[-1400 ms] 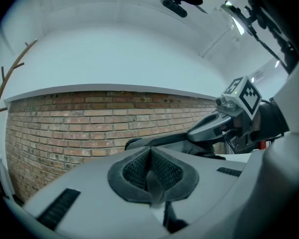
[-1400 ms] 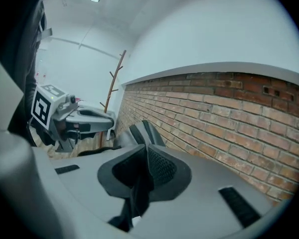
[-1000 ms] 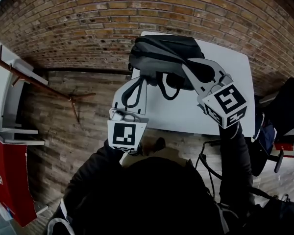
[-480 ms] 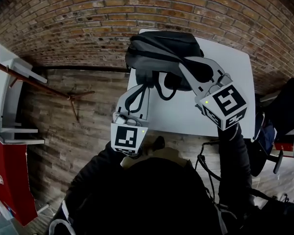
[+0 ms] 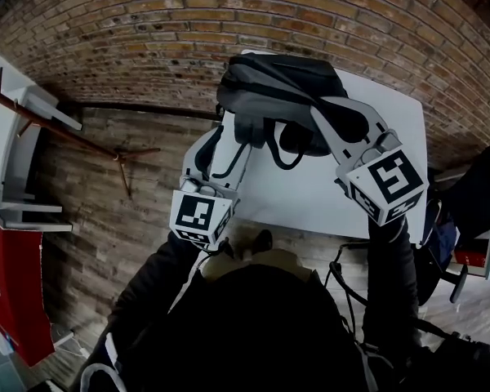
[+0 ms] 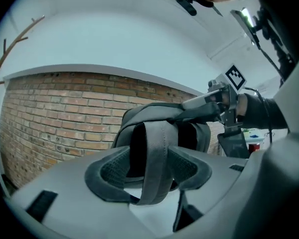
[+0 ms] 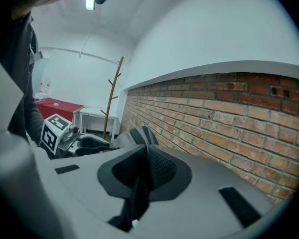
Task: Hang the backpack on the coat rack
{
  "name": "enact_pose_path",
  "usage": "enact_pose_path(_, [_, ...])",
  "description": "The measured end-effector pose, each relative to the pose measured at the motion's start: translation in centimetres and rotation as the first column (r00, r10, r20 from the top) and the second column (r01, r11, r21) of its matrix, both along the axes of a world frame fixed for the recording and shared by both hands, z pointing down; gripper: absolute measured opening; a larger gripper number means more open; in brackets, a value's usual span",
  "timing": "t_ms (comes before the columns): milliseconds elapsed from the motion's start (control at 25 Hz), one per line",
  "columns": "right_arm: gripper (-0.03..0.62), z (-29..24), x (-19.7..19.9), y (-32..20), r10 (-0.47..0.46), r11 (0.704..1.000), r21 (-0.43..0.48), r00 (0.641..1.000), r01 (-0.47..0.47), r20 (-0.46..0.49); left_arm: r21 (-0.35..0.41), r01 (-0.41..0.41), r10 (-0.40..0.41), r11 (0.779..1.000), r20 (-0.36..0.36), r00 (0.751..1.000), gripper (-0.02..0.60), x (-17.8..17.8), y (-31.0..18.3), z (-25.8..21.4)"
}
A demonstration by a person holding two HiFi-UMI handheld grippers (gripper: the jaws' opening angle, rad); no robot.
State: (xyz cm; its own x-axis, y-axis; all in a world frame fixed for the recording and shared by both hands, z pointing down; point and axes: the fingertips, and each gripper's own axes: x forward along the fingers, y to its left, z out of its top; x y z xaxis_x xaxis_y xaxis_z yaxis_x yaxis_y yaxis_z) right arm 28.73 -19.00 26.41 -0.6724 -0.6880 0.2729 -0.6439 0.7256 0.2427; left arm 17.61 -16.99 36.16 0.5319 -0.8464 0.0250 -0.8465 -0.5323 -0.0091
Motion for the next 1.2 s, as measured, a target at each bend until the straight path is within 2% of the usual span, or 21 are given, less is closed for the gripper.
enact_pose_path(40, [0.025,-0.1,0.0,-0.1,-0.004,1.000,0.003,1.000,0.004,-0.002,-0.024,-0.020,0.019,1.000,-0.013,1.000,0.244,0.1,-0.2,0.3])
enact_pose_path(80, [0.025,-0.1,-0.1,-0.1,-0.008,1.000,0.005,1.000,0.008,-0.004,-0.034,-0.037,0.037,0.999,-0.015,0.999,0.253,0.1,-0.3,0.5])
enact_pose_path(240, [0.025,-0.2,-0.1,-0.1,-0.013,1.000,0.011,1.000,0.013,-0.002,0.004,-0.093,0.093,0.996,0.028,0.995,0.255,0.7,-1.5,0.1])
enact_pose_path(320, [0.025,-0.2,-0.1,-0.2,-0.016,1.000,0.016,1.000,0.016,0.001,-0.007,-0.119,0.120,0.993,0.034,0.992,0.255,1.0,-2.4,0.1])
enact_pose_path(520, [0.025,-0.5,0.0,-0.2,-0.048,0.998,0.028,0.999,0.048,-0.007,-0.055,-0.187,0.186,0.981,-0.017,0.982,0.255,2.0,-3.5,0.3])
enact_pose_path(680, [0.025,-0.7,0.0,-0.5,-0.059,0.998,0.029,0.998,0.059,-0.010,-0.012,-0.253,0.252,0.967,-0.053,0.966,0.252,2.7,-2.9,-1.0])
enact_pose_path(720, [0.025,-0.7,0.0,-0.5,-0.061,0.998,0.029,0.998,0.061,-0.009,-0.001,-0.251,0.251,0.968,-0.046,0.967,0.219,2.8,-2.9,-1.3])
enact_pose_path(760, [0.025,-0.7,0.0,-0.5,-0.060,0.998,0.027,0.998,0.061,-0.007,0.010,-0.247,0.247,0.969,-0.034,0.968,0.119,2.8,-2.9,-1.5])
enact_pose_path(800, [0.025,-0.7,0.0,-0.6,-0.059,0.998,0.027,0.998,0.059,-0.006,0.022,-0.243,0.243,0.970,-0.018,0.970,0.058,2.9,-2.9,-1.7])
enact_pose_path(1040, [0.038,-0.9,0.2,-1.0,-0.046,0.998,0.048,0.999,0.045,0.020,0.062,-0.225,0.223,0.972,0.032,0.974,0.043,2.9,-3.0,-2.7])
enact_pose_path(1200, [0.072,-2.7,1.0,-0.2,-0.055,0.994,0.103,0.983,0.037,0.173,0.089,-0.210,0.210,0.974,0.010,0.978,0.041,3.0,-3.4,-3.5])
